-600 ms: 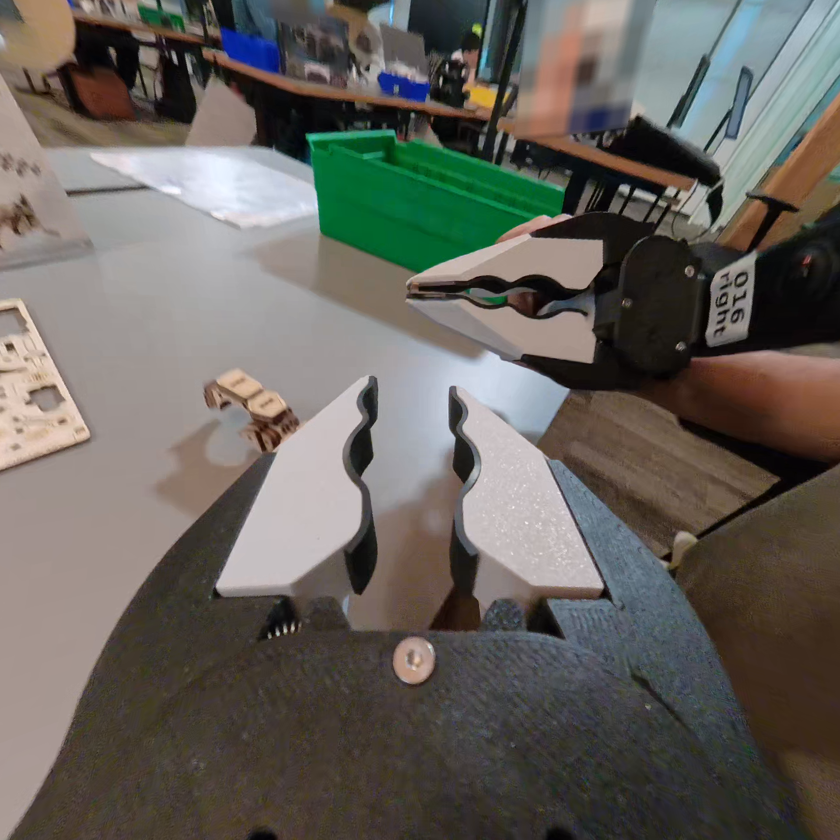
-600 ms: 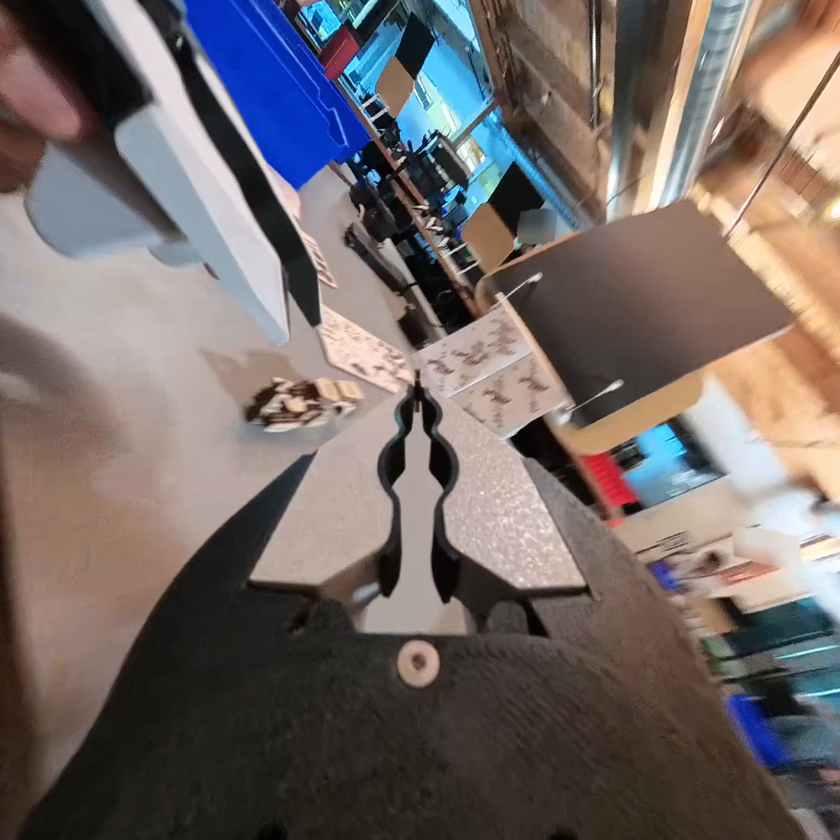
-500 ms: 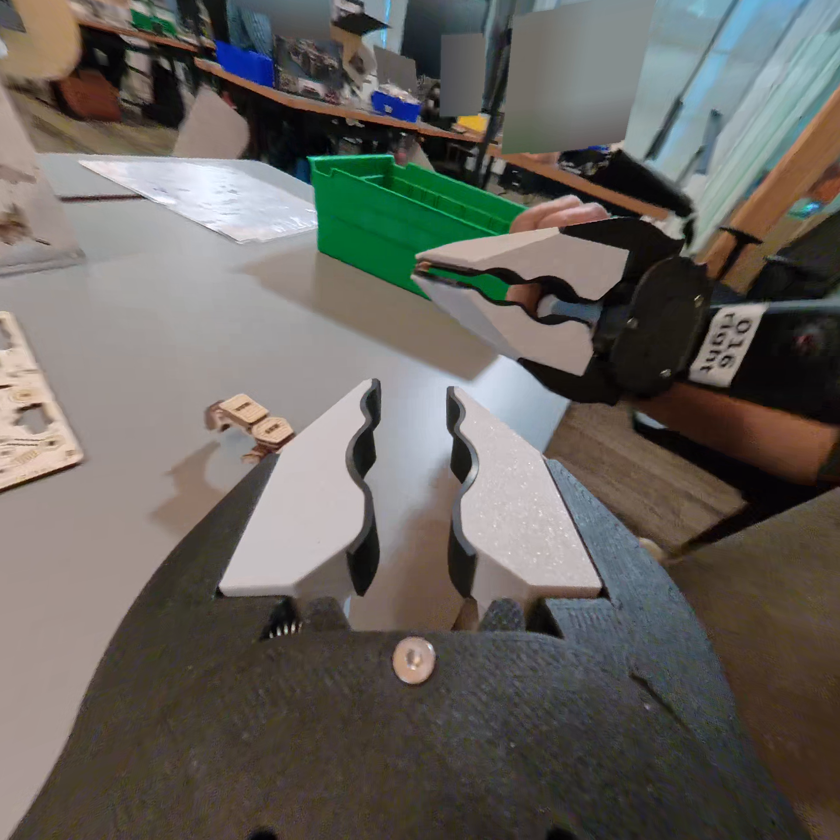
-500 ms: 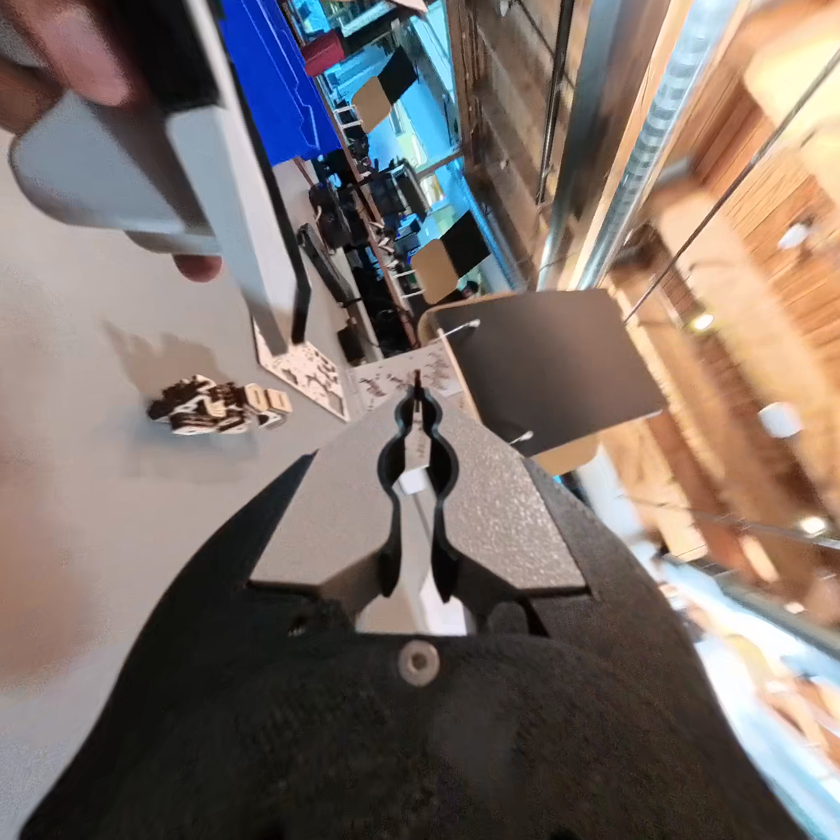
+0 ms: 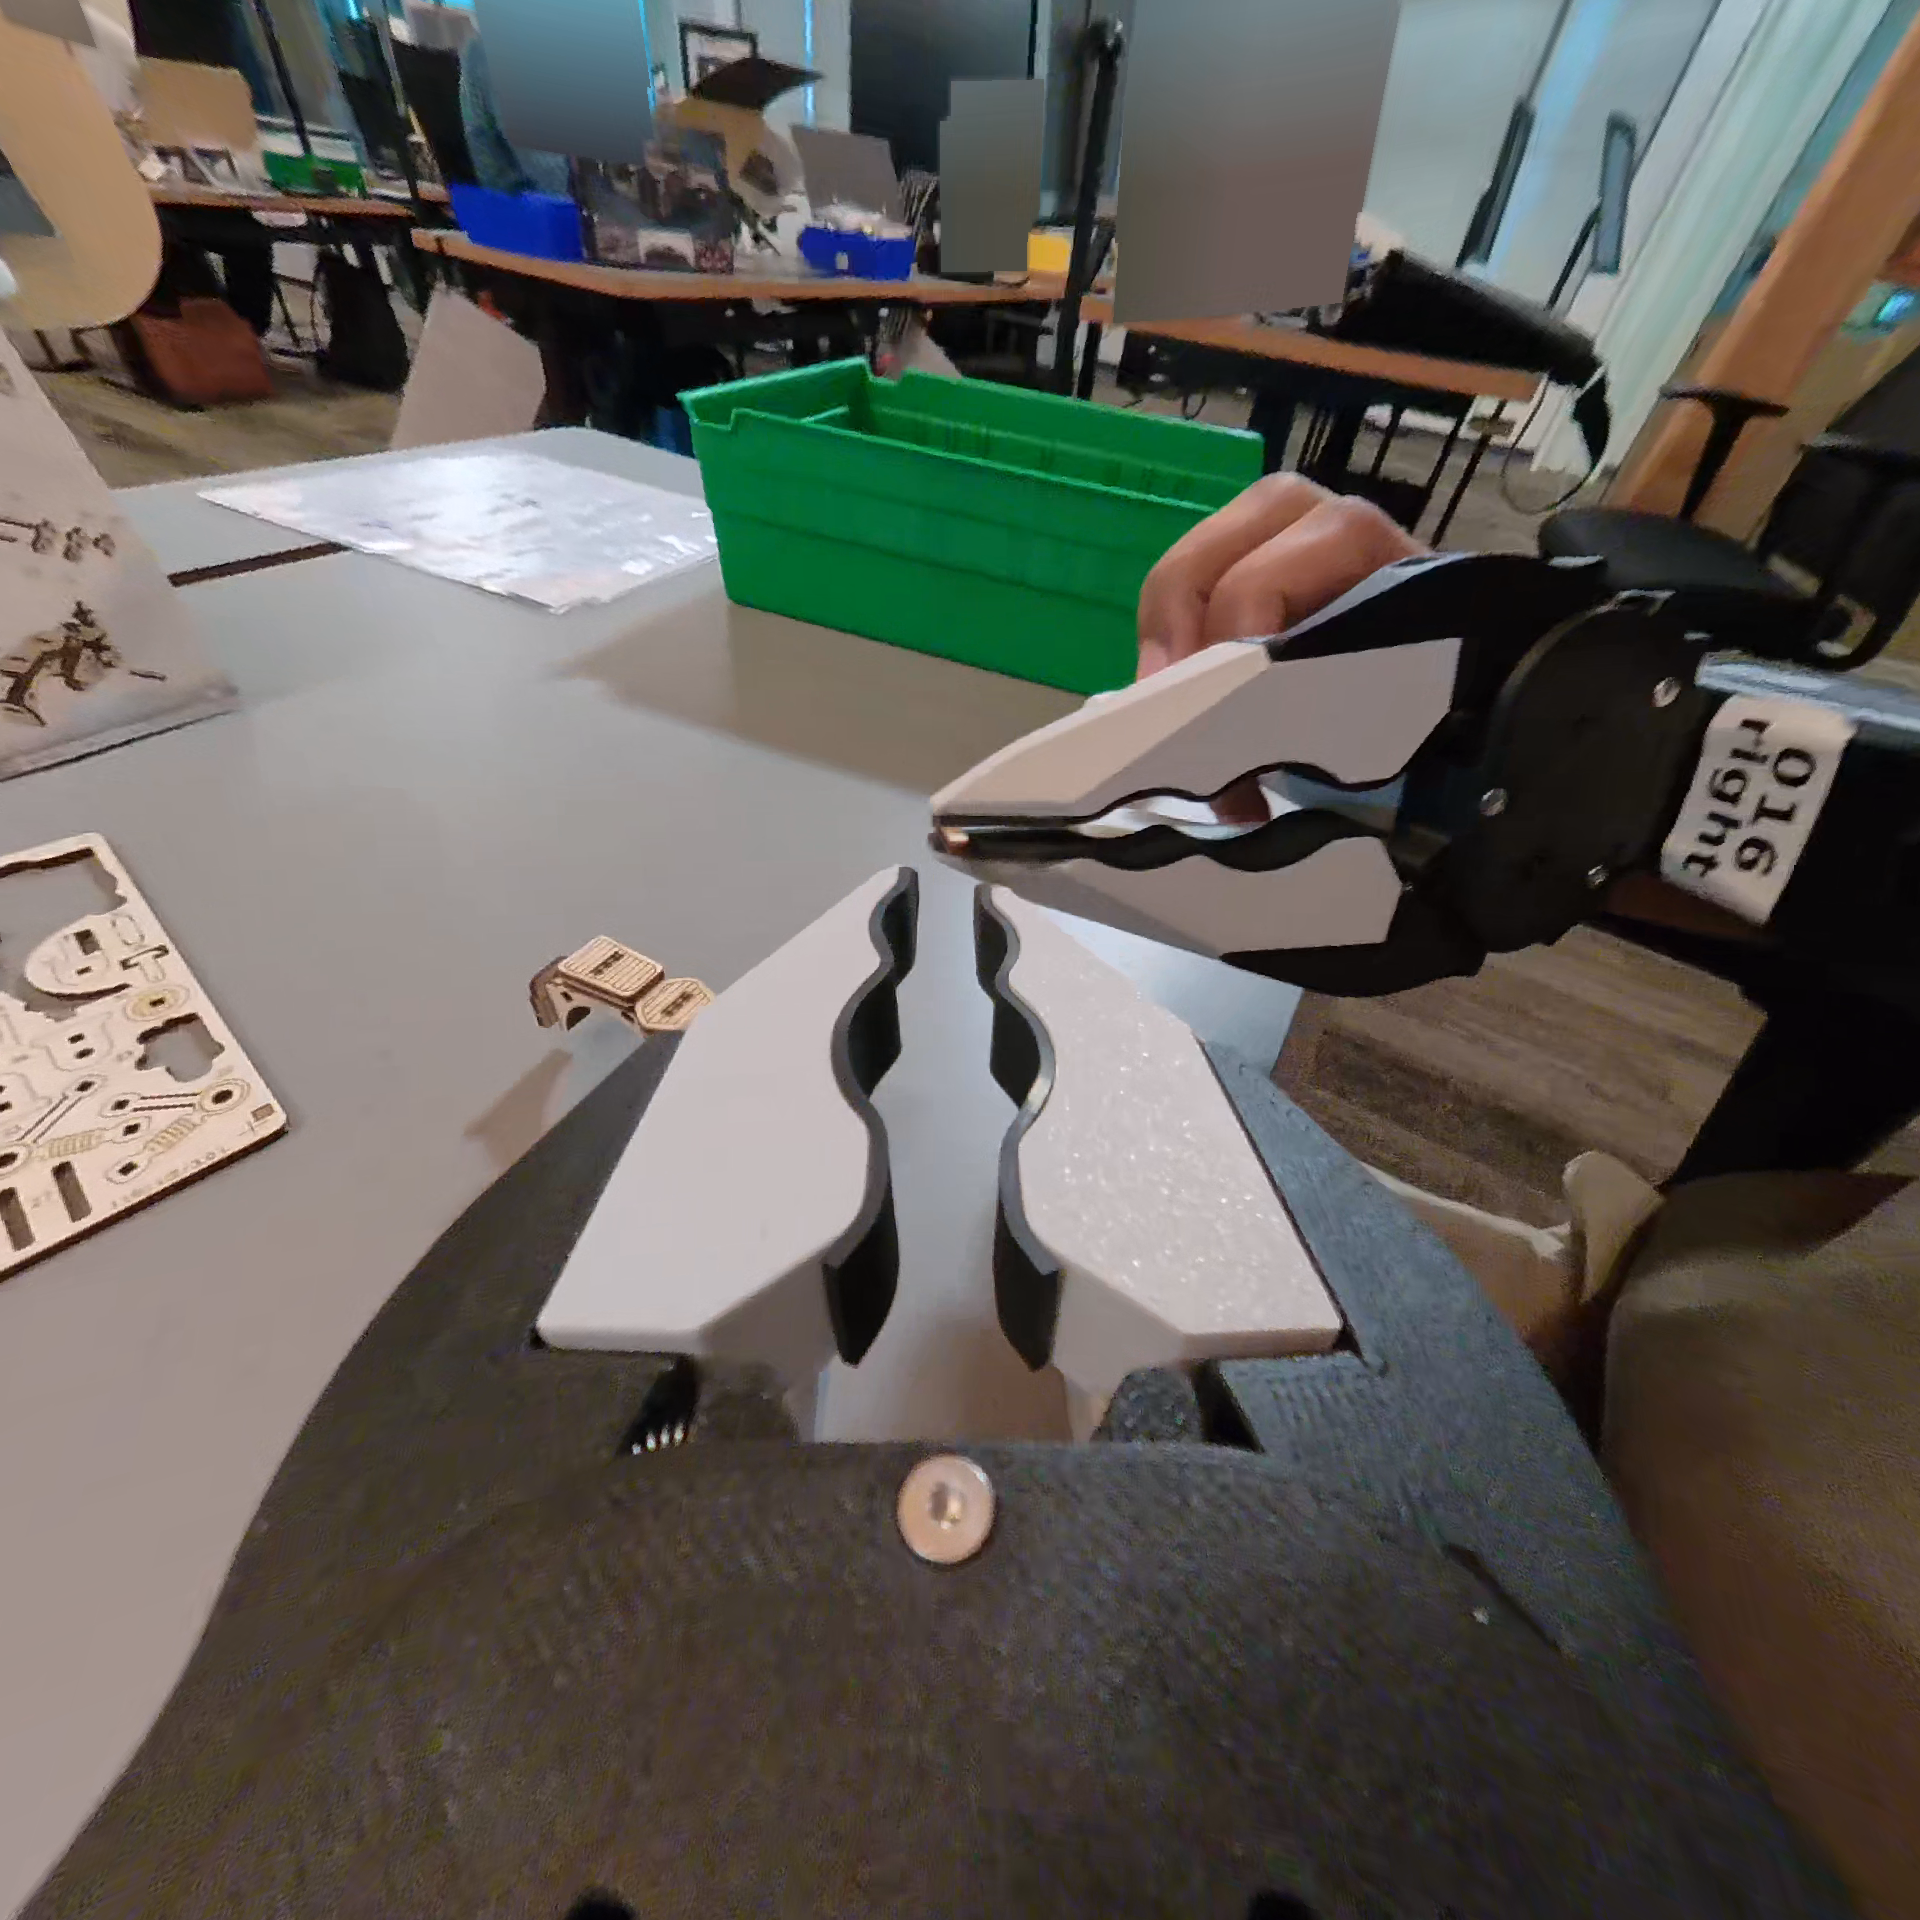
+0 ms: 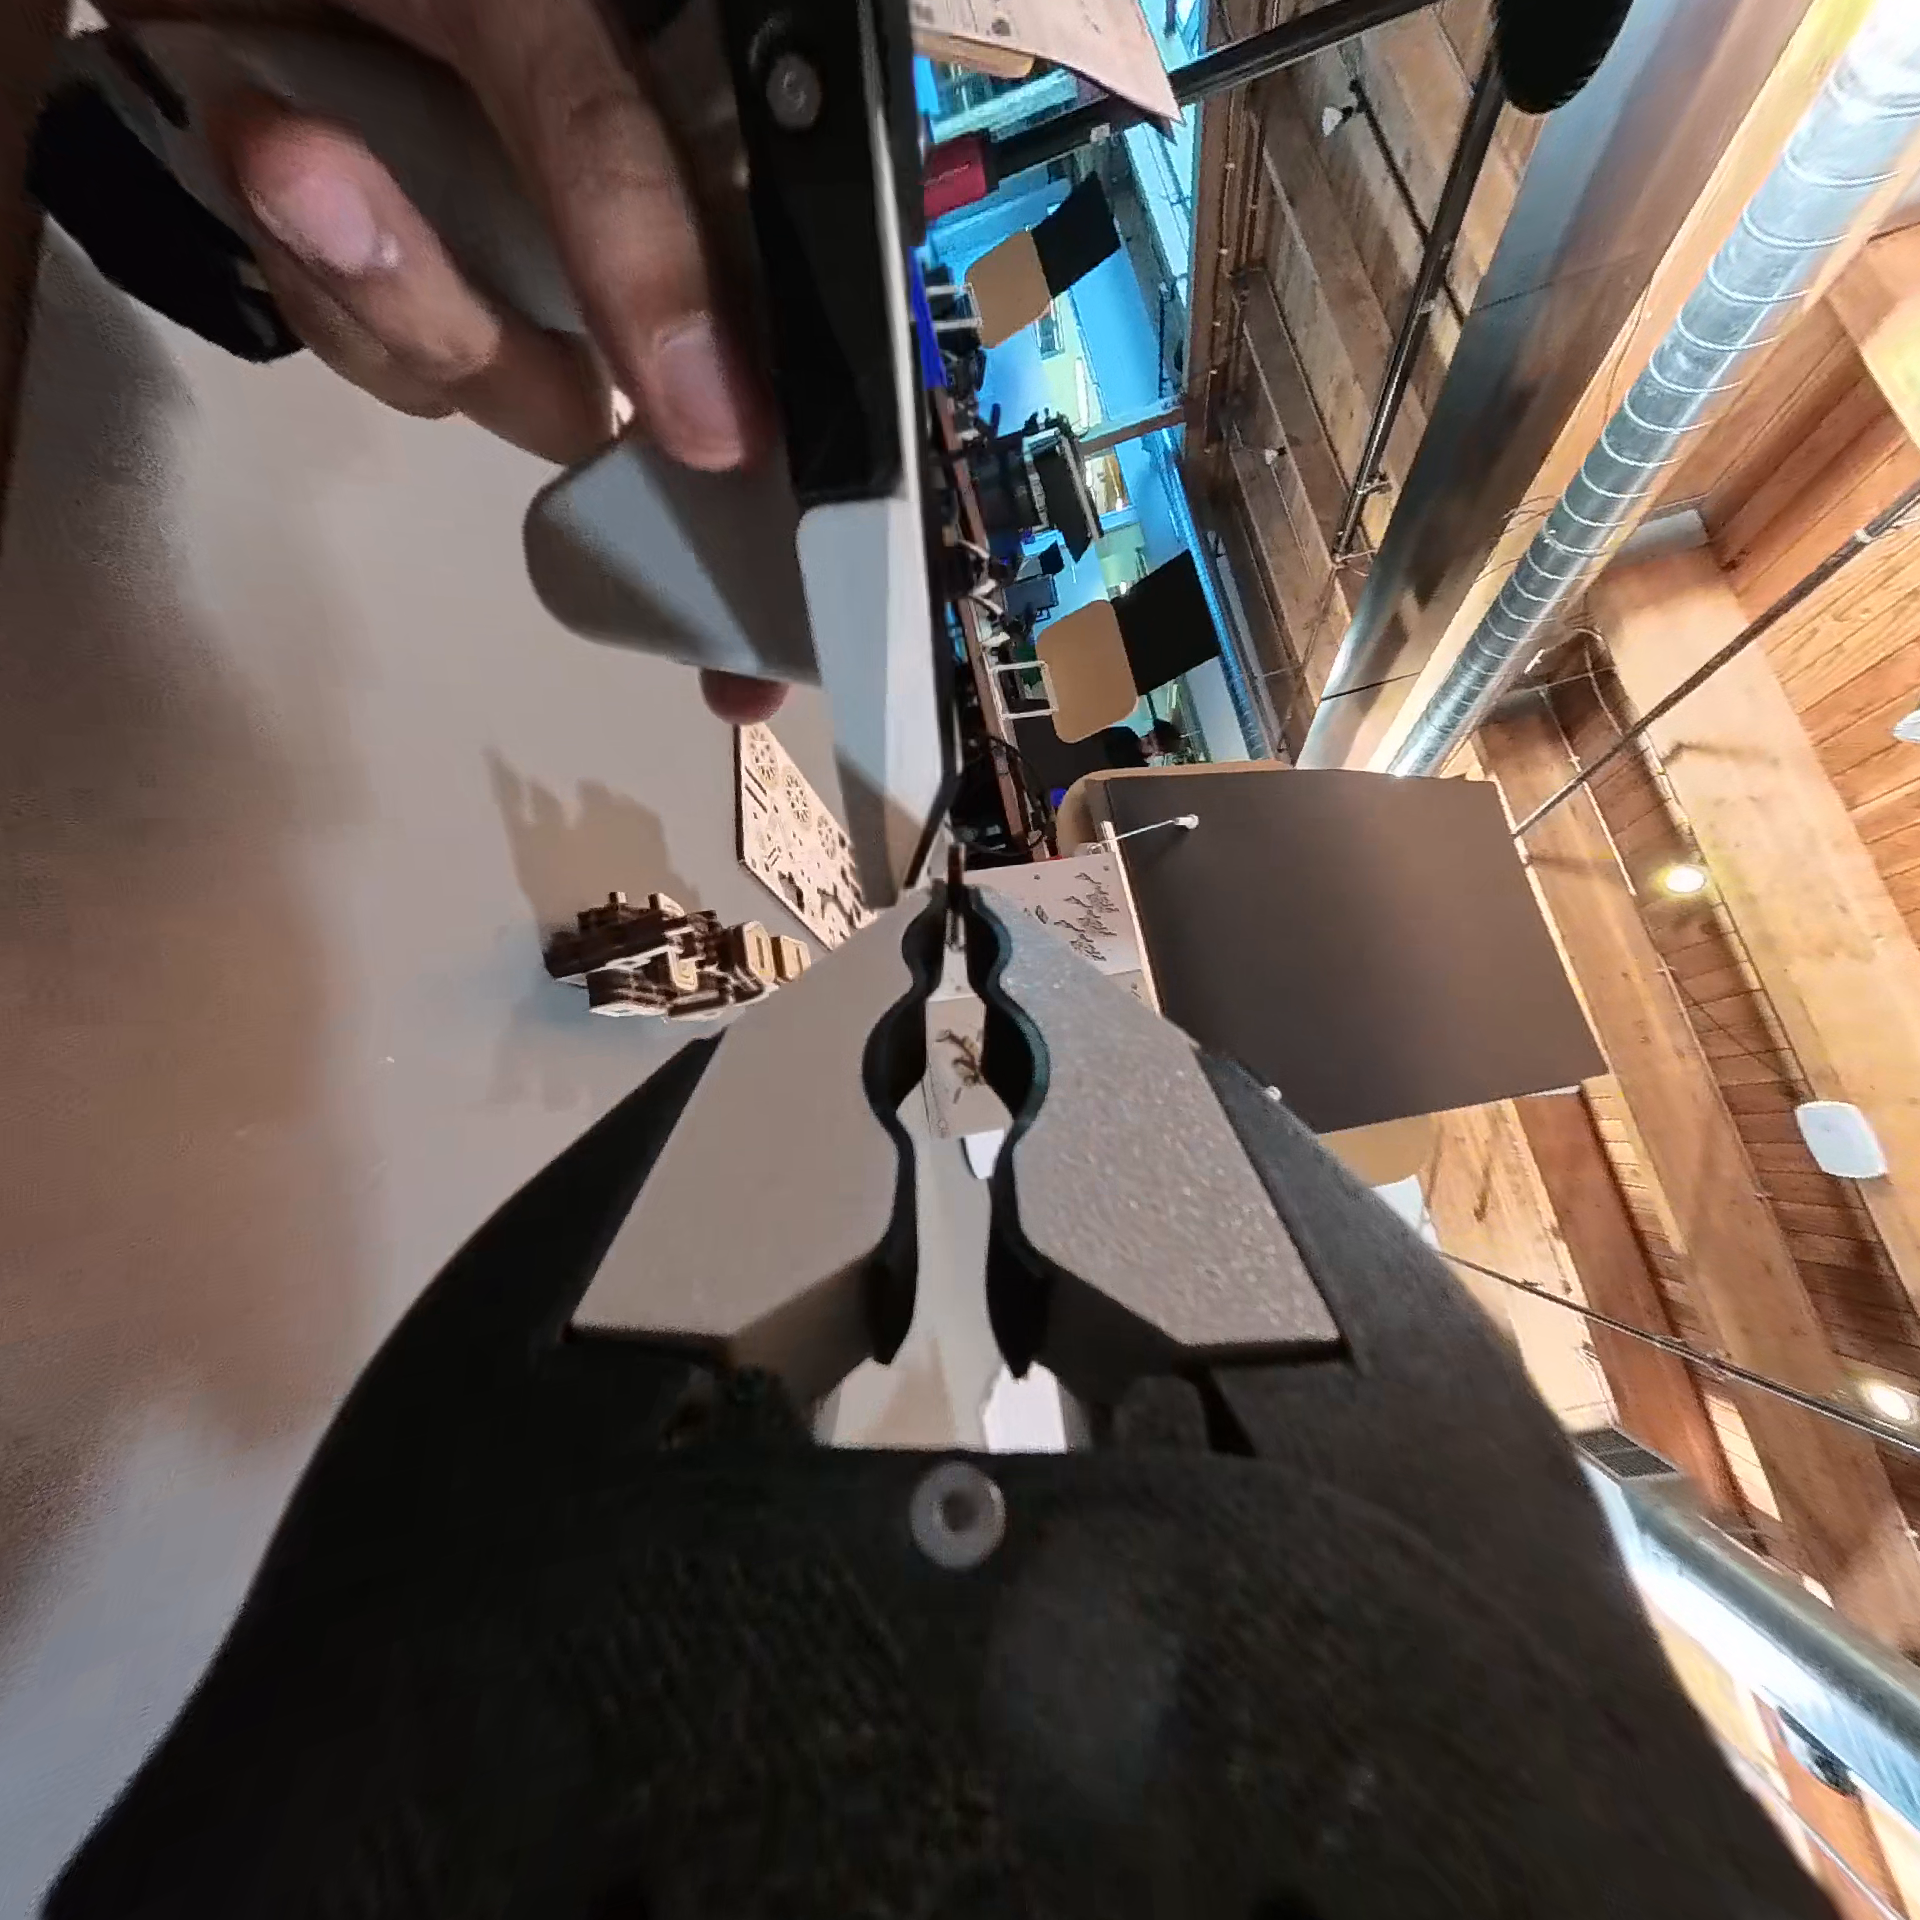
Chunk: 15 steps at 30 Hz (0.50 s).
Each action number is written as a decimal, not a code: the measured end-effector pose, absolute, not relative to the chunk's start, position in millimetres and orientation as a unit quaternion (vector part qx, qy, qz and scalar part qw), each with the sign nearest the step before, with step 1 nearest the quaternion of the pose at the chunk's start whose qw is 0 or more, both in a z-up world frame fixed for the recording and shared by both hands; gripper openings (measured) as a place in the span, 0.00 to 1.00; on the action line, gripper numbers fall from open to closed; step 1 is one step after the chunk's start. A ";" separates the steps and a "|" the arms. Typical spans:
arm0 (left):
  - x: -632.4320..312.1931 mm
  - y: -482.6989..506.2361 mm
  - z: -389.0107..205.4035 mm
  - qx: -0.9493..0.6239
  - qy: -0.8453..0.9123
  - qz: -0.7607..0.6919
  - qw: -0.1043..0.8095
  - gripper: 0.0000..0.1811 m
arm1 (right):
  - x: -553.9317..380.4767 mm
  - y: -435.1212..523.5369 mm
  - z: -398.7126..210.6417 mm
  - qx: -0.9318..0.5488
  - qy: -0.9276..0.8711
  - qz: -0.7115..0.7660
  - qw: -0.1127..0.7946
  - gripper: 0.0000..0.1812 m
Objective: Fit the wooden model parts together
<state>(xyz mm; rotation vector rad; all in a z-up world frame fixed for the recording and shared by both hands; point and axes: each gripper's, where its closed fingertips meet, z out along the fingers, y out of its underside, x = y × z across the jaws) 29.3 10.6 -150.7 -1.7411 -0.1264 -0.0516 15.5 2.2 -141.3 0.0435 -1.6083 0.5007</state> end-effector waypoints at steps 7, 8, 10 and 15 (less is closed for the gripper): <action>34.3 16.3 -152.9 -0.766 -0.027 -0.038 0.641 0.05 | 20.2 6.2 -142.1 0.026 -0.717 0.242 0.653 0.00; 33.9 16.2 -152.3 -0.764 -0.027 -0.043 0.643 0.06 | 19.5 7.8 -143.2 0.023 -0.720 0.244 0.650 0.00; 32.5 14.9 -148.6 -0.757 -0.033 -0.057 0.650 0.07 | 18.6 9.3 -144.8 0.019 -0.723 0.247 0.644 0.00; 29.4 10.8 -147.8 -0.754 -0.044 -0.074 0.651 0.06 | 19.5 4.7 -147.5 0.025 -0.728 0.247 0.639 0.00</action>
